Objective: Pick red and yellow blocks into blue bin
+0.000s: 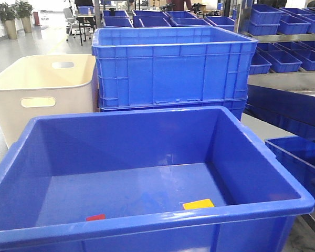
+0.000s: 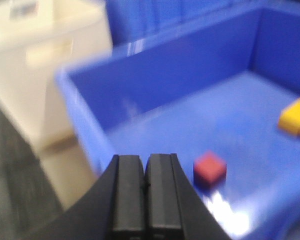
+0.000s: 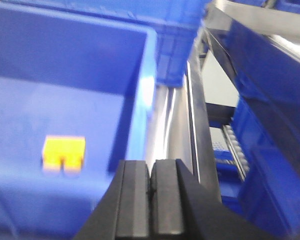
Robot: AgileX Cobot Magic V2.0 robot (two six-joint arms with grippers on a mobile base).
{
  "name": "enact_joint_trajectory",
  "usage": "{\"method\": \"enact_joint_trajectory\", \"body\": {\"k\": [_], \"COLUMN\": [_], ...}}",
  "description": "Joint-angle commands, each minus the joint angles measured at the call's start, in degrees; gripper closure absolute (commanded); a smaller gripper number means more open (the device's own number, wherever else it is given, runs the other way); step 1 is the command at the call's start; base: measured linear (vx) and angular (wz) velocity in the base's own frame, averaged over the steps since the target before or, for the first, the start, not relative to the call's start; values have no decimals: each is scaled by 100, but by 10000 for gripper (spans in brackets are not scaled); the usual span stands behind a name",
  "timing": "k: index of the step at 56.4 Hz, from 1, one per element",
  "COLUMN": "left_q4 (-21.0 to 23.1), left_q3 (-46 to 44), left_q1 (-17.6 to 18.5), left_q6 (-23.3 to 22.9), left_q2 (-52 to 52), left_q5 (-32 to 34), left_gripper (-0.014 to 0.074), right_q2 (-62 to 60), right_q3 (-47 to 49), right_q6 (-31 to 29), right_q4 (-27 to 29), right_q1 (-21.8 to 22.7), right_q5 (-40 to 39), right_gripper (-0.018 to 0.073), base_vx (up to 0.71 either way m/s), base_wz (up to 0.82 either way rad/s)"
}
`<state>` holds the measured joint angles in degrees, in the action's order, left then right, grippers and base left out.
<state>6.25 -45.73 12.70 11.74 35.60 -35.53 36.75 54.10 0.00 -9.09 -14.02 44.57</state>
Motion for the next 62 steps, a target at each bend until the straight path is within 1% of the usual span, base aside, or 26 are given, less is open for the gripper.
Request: {"method": "enact_joint_trajectory", "body": {"k": [1, 6, 9, 18, 22, 32, 54, 59, 62], "left_q4": [16, 204, 217, 201, 201, 201, 201, 201, 201], "left_q3": [611, 1331, 1646, 2095, 2122, 2122, 2122, 2209, 2429], "left_q1": [25, 25, 25, 25, 25, 25, 25, 25, 25], "left_q6": [-360, -404, -451, -452, -452, -452, -452, -452, -452], "left_q2": [-595, -1203, -1462, -1808, -1799, -1799, -1799, -1799, -1842], "left_q5": [633, 910, 1084, 1723, 1724, 1643, 1643, 1742, 1868], "left_gripper": [597, 597, 597, 597, 597, 597, 597, 597, 597], "right_q2": [-845, -1555, -1946, -2364, -2388, -2388, -2388, -2388, -2388], "right_q3": [-685, -1442, -1802, -2409, -2497, -2496, -2496, -2496, -2496], "right_q6": [180, 230, 230, 230, 224, 204, 181, 181, 181], "right_q4": [-150, -219, -348, -428, -405, -400, -400, -400, -400], "right_q1": [25, 25, 25, 25, 25, 25, 25, 25, 25], "right_q5": [-697, -909, -1071, -1441, -1448, -1188, -1188, -1188, -1188], "right_gripper": [570, 570, 570, 570, 570, 570, 570, 570, 570], "base_vx": [0, 0, 0, 0, 0, 0, 0, 0, 0], "base_wz": [0, 0, 0, 0, 0, 0, 0, 0, 0]}}
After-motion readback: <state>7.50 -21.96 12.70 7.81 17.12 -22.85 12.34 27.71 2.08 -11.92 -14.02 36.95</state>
